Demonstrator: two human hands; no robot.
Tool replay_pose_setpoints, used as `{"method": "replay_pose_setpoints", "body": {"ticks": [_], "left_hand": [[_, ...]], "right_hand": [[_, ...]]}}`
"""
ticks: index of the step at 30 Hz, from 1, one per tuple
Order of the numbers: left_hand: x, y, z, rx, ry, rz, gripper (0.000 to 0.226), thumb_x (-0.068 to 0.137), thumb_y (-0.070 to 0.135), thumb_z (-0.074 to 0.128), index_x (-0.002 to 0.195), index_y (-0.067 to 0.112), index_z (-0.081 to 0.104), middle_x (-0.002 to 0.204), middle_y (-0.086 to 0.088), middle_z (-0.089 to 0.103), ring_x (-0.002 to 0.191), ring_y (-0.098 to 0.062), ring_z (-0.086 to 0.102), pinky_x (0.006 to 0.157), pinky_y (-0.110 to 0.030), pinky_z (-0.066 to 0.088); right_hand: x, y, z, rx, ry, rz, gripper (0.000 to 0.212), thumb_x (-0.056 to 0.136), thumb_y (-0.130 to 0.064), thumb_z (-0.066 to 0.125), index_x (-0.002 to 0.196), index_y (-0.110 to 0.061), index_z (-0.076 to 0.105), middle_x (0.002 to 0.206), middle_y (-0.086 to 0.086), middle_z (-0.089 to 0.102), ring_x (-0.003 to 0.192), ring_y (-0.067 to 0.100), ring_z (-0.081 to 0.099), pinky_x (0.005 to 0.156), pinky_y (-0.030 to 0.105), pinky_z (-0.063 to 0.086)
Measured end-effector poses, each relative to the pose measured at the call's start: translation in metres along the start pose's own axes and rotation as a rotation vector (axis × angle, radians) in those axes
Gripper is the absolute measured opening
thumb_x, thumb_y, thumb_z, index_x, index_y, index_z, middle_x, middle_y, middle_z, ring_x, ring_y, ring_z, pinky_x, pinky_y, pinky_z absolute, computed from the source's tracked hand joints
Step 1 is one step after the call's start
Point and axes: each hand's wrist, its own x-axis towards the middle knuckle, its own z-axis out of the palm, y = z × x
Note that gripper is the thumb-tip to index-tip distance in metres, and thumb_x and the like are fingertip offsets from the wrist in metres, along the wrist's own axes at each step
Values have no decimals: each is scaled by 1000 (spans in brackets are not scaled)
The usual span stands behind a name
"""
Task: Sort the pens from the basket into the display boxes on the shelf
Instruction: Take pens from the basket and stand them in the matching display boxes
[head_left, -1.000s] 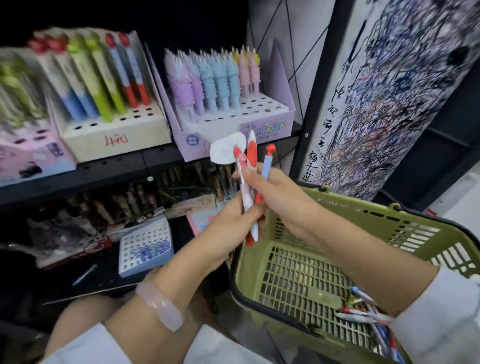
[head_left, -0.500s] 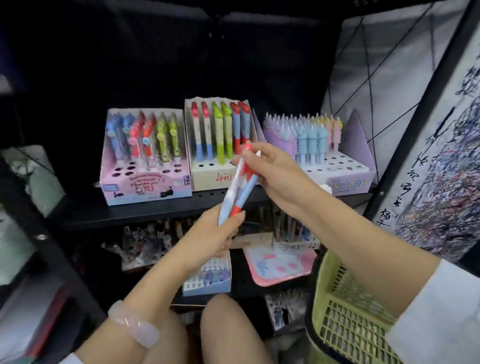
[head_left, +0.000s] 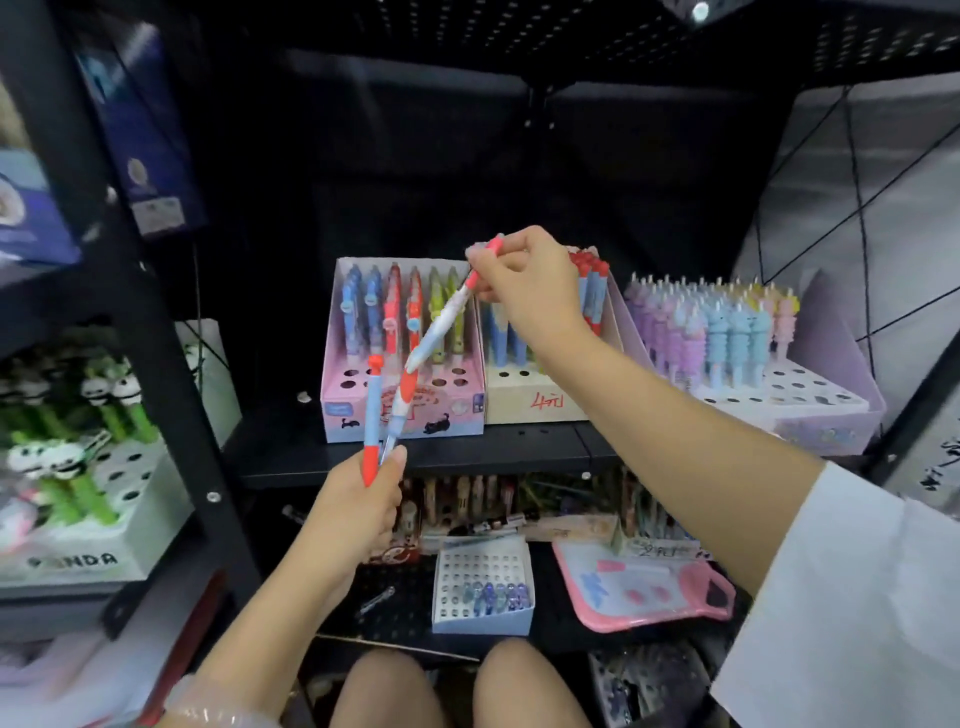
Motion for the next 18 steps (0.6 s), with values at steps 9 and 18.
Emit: {"method": "replay_pose_setpoints", "body": {"ticks": [9, 18], "left_hand": [[8, -5, -30, -6, 174, 101, 22, 96, 22, 48, 81, 13, 61, 48, 12, 46, 36, -3, 34, 30, -15, 25], [6, -4, -34, -69, 156, 98, 18, 95, 26, 48, 98, 13, 59, 51, 12, 36, 40, -2, 28, 36, -13, 27]], "right_hand": [[6, 1, 30, -51, 72, -110, 19, 87, -27, 64, 79, -23, 47, 70, 6, 68, 67, 18, 66, 69, 26, 52], [-3, 14, 20, -339, -40, -278, 19, 87, -25, 64, 92, -19, 46, 70, -13, 54, 63, -1, 54, 61, 12, 46]]}}
